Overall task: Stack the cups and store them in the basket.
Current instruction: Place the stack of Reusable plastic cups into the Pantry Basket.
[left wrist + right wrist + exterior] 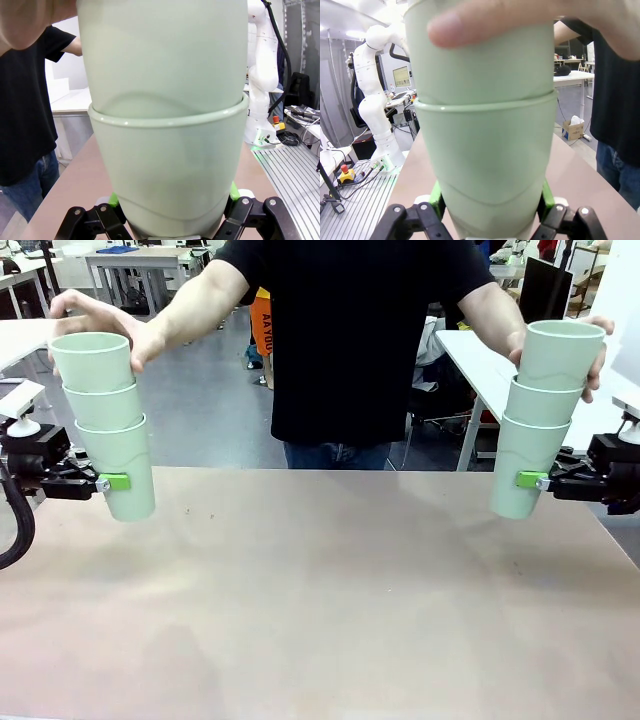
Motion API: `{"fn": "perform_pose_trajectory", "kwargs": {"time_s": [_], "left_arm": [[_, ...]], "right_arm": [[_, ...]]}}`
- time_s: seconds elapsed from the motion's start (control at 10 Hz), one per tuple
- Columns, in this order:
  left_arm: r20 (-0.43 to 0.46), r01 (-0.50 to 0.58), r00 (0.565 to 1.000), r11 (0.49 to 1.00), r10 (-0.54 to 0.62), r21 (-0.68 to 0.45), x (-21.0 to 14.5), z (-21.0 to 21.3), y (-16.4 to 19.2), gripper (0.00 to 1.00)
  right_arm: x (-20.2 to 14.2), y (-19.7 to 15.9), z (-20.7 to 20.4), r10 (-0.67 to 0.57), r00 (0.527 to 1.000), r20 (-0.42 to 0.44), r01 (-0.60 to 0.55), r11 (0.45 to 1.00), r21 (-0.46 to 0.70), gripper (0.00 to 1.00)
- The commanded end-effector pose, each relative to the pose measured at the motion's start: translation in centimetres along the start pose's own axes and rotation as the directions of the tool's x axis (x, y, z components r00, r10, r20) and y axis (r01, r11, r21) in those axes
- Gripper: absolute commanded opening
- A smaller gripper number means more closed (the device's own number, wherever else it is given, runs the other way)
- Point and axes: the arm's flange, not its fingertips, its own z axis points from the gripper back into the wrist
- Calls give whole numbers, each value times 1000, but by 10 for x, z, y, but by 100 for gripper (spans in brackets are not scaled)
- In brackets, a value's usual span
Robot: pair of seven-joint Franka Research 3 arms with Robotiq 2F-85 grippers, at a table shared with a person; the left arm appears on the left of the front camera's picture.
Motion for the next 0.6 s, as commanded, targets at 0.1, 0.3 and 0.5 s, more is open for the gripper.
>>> {"fn": "perform_pose_trajectory", "kwargs": {"time_s": [0.1,0.3,0.5], "left_arm": [[4,8,1000,1000,-8,3,2,0,-1,85],[4,8,1000,1000,-8,3,2,0,-1,85],[4,8,1000,1000,-8,3,2,0,-1,85]], "right_arm": [[5,-1,-1,10,1000,-3,-10,1000,4,86],[5,-1,-1,10,1000,-3,-10,1000,4,86],[5,-1,-1,10,1000,-3,-10,1000,4,86]]}}
